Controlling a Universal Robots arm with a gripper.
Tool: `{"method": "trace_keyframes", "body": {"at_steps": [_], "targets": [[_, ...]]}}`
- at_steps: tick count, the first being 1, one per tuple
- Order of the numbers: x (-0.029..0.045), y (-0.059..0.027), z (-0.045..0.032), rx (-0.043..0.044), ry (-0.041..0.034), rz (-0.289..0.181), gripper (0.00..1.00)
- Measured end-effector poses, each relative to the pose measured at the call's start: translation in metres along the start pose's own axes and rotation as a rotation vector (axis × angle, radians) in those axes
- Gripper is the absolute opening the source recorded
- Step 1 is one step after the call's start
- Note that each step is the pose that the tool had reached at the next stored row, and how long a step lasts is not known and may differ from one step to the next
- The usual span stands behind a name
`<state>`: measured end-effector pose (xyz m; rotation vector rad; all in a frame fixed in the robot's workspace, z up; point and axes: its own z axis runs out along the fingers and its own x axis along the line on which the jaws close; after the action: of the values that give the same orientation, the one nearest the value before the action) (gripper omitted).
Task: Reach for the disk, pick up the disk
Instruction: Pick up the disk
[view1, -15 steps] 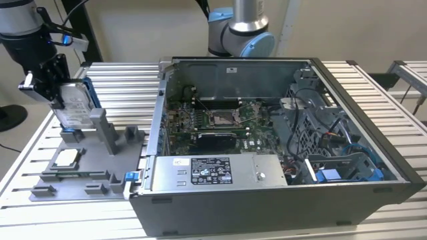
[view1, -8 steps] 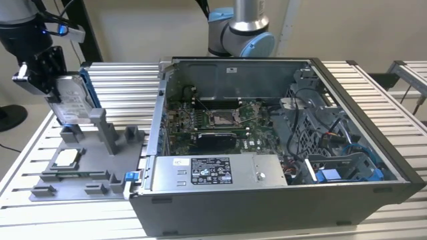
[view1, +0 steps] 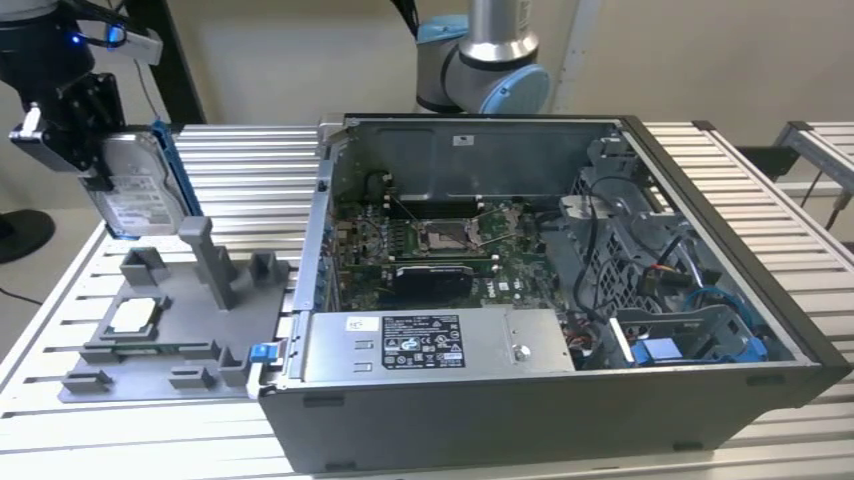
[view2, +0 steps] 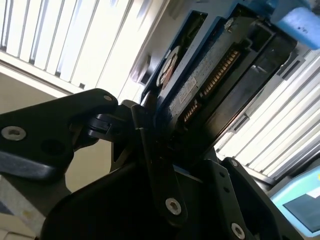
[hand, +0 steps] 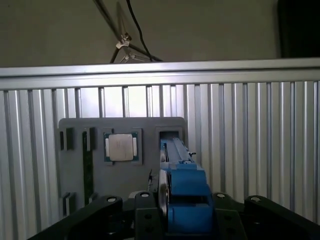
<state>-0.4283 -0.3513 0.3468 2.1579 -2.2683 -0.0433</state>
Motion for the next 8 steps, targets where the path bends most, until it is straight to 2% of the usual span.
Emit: {"method": "trace_keyframes", "body": {"at_steps": [8], "targets": [[-0.0003,0.0007,-0.0255,0.0001,0.0000,0.000,0.00]]}}
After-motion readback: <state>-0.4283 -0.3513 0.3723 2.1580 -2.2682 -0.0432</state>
